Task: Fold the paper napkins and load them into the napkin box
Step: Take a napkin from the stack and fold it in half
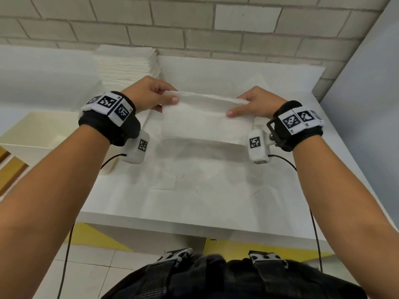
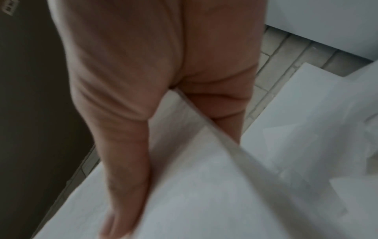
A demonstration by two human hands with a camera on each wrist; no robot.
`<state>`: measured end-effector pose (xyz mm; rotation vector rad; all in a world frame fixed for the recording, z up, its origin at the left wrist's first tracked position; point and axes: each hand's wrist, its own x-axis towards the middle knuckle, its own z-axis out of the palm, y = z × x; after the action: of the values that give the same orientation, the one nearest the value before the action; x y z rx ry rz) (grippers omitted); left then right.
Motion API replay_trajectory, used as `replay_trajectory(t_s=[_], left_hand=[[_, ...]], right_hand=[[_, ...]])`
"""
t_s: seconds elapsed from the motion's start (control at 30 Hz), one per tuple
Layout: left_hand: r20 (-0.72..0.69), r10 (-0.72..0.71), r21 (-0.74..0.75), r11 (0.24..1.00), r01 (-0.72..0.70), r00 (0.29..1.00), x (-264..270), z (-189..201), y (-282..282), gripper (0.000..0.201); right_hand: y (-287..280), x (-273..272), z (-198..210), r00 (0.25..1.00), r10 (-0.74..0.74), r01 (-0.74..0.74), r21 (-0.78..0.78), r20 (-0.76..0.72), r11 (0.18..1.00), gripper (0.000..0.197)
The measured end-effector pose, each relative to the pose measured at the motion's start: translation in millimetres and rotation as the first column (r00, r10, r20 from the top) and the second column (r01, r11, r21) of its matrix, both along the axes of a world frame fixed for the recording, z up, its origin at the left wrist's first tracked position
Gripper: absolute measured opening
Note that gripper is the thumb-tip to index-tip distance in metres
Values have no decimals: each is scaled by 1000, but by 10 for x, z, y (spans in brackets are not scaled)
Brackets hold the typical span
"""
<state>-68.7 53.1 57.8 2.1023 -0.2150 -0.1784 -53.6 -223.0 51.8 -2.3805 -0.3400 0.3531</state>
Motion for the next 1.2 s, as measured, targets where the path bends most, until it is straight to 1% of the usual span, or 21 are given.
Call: replay_trajectory(t_s=[0.03, 0.13, 0.2, 0.27, 0.33, 0.4, 0.5, 0.57, 0.67, 0.73, 0.8, 0.83, 0.87, 0.93, 1.07, 1.13, 1.2], left_hand=[[-2, 15, -6, 1000, -15, 1000, -3, -24, 6, 17], [-35, 83, 31, 996, -82, 996, 17, -94, 71, 19], [-54, 129, 52, 991, -126, 990, 13, -129, 144, 22], [-59, 182, 51, 982, -179, 981, -9, -152, 214, 23], [-59, 247, 37, 969, -245, 967, -44, -169, 272, 24], [-25, 312, 71, 948, -310, 950, -78, -187, 336, 26], [28, 382, 139, 913, -382, 924, -128, -209, 505, 26], [49, 428, 144, 891, -430, 902, -169, -183, 711, 23], [64, 516, 124, 845, -519, 854, -214, -81, 1100, 17], [64, 559, 156, 813, -561, 827, -198, -17, 1339, 20], [60, 578, 226, 786, -575, 814, -140, 28, 1547, 25], [54, 585, 257, 775, -577, 809, -104, 36, 1654, 26], [36, 594, 280, 766, -579, 804, -80, 49, 1767, 26], [-14, 598, 314, 763, -565, 801, -42, 55, 2019, 24], [-139, 573, 407, 777, -481, 808, 44, -51, 2529, 33], [-184, 546, 452, 785, -424, 817, 53, -112, 2700, 31], [-206, 508, 490, 793, -362, 836, 52, -154, 2830, 27]], right_hand=[[13, 14, -30, 1000, -1, 1, 21, -13, 1000, 29], [83, 35, -92, 997, -1, 12, 150, -74, 989, 22], [147, 47, -127, 994, 3, 24, 246, -111, 969, 26], [225, 68, -167, 992, 7, 32, 300, -128, 954, 29], [330, 88, -215, 992, 19, 22, 318, -124, 948, 29], [477, 110, -256, 996, 27, 4, 332, -91, 943, 26], [735, 142, -286, 1000, 12, -11, 332, -2, 943, 12], [919, 165, -271, 1000, 15, -22, 331, 23, 943, 7], [1273, 175, -146, 997, 64, -75, 342, 42, 937, 7], [1551, 164, -41, 993, 110, -114, 357, 31, 927, 4], [1823, 179, 40, 990, 135, -139, 356, 34, 924, 6], [1953, 187, 63, 990, 140, -142, 355, 32, 924, 4], [2078, 195, 81, 989, 141, -143, 356, 31, 923, 7], [2315, 230, 88, 990, 142, -139, 339, 17, 930, 19], [2807, 262, 19, 988, 153, -148, 221, -6, 964, 23], [3028, 241, -42, 983, 181, -175, 144, -28, 974, 18], [3191, 202, -93, 974, 219, -217, 34, -52, 976, 14]])
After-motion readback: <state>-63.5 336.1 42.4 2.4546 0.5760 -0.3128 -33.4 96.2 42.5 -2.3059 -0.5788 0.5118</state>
